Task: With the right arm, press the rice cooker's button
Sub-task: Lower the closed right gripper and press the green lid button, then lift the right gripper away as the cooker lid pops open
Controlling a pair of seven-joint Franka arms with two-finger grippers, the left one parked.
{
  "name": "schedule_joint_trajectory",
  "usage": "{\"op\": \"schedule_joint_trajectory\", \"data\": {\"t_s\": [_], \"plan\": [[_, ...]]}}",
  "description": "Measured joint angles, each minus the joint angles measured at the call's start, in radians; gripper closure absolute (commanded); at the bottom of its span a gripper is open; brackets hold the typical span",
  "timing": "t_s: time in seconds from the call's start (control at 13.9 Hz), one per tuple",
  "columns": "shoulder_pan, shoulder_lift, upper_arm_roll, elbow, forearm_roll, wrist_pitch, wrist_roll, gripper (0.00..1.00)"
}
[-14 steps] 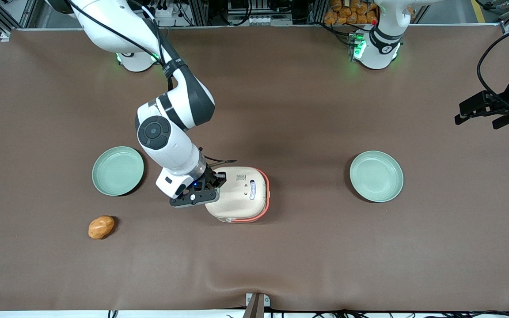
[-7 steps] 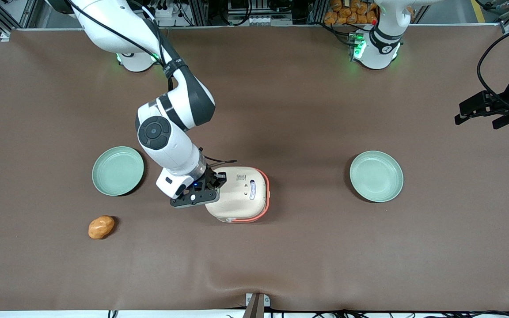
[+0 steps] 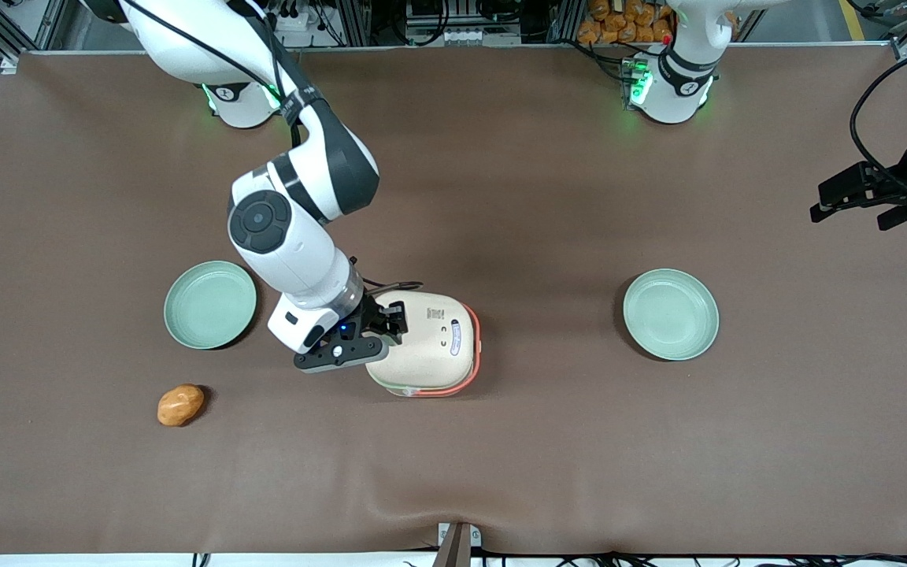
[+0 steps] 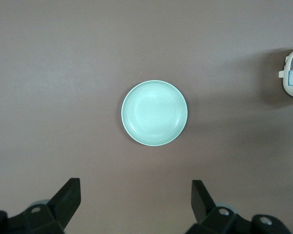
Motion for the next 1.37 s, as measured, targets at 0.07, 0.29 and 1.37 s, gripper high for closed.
{"op": "schedule_joint_trajectory", "data": {"t_s": [0.07,0.29,1.37], "plan": [[-0.001,-0.008,-0.001,0.003,0.001,-0.003,0.000,0.00],[-0.010,-0.039,-0.006,0.006,0.001,-0.068,0.000,0.00],[-0.358,-0.351,-0.001,0.011,0.000,-0.677,-0.127,0.00]]}}
